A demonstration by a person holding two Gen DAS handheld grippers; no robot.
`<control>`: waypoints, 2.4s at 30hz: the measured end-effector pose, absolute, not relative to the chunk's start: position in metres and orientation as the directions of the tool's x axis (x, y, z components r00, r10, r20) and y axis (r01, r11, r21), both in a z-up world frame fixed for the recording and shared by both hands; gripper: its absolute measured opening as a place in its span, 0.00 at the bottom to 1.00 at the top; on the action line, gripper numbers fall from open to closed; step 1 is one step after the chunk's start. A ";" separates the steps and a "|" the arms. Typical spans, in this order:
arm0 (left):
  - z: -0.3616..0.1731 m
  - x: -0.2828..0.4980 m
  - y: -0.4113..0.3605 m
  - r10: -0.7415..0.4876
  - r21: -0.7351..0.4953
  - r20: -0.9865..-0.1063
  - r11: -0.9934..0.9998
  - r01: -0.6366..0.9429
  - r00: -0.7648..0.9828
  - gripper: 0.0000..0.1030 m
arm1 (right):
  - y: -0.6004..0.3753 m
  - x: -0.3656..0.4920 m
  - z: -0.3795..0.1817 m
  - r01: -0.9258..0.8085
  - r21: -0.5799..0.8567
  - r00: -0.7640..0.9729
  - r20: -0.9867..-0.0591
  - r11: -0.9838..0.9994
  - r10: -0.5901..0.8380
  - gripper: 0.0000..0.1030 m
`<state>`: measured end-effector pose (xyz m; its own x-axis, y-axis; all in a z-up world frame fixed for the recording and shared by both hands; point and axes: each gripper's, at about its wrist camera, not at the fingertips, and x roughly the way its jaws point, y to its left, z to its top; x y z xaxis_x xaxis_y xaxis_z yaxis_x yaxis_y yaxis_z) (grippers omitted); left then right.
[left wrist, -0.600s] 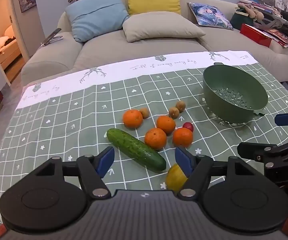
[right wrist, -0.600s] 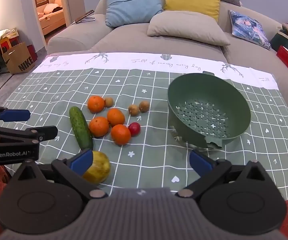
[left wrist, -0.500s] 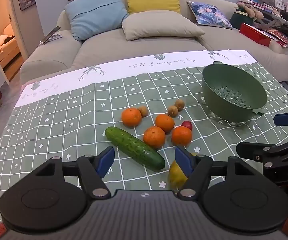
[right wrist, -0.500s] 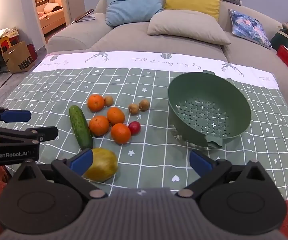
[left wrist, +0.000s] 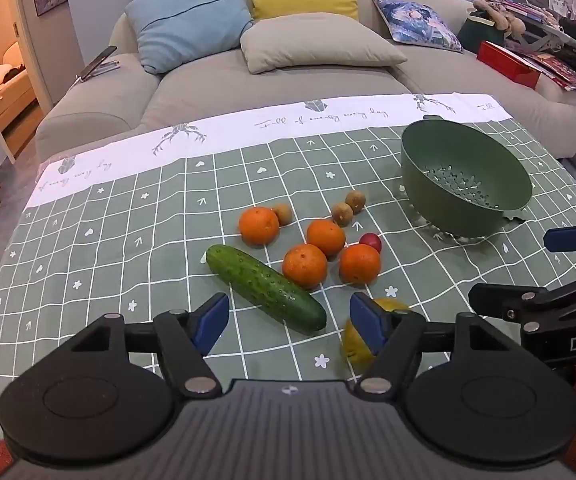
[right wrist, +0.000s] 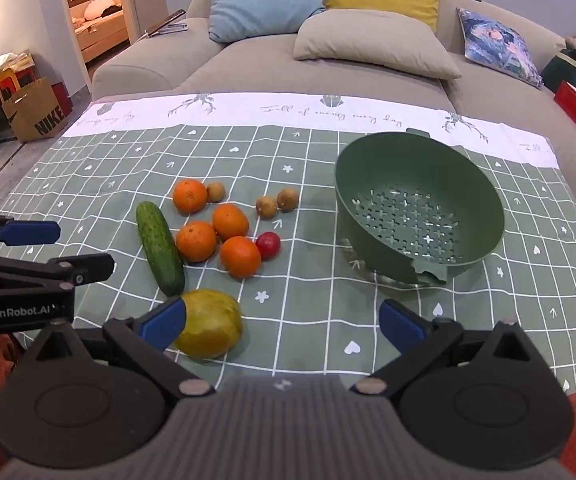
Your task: Organize fruits
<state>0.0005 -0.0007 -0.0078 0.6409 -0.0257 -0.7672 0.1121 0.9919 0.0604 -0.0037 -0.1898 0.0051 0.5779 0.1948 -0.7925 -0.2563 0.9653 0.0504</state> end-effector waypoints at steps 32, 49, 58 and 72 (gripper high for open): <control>-0.011 0.000 -0.001 -0.026 0.057 -0.771 0.992 0.110 0.636 0.79 | -0.189 -0.002 0.004 -0.254 0.055 0.563 -0.803 0.966 0.194 0.96; -0.010 0.000 0.000 -0.027 0.056 -0.773 0.992 0.111 0.634 0.79 | -0.189 -0.004 0.003 -0.253 0.056 0.563 -0.803 0.966 0.194 0.96; -0.010 0.001 0.000 -0.028 0.055 -0.773 0.992 0.111 0.634 0.79 | -0.188 -0.004 0.003 -0.256 0.055 0.562 -0.804 0.965 0.194 0.96; -0.010 0.000 -0.001 -0.028 0.055 -0.773 0.992 0.111 0.634 0.79 | -0.186 -0.003 0.002 -0.261 0.054 0.550 -0.812 0.964 0.195 0.96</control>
<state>0.0002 -0.0006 -0.0105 0.6339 -0.0277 -0.7729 0.1108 0.9923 0.0553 -0.0028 -0.1863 0.0022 0.5498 0.1948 -0.8123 -0.2615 0.9637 0.0541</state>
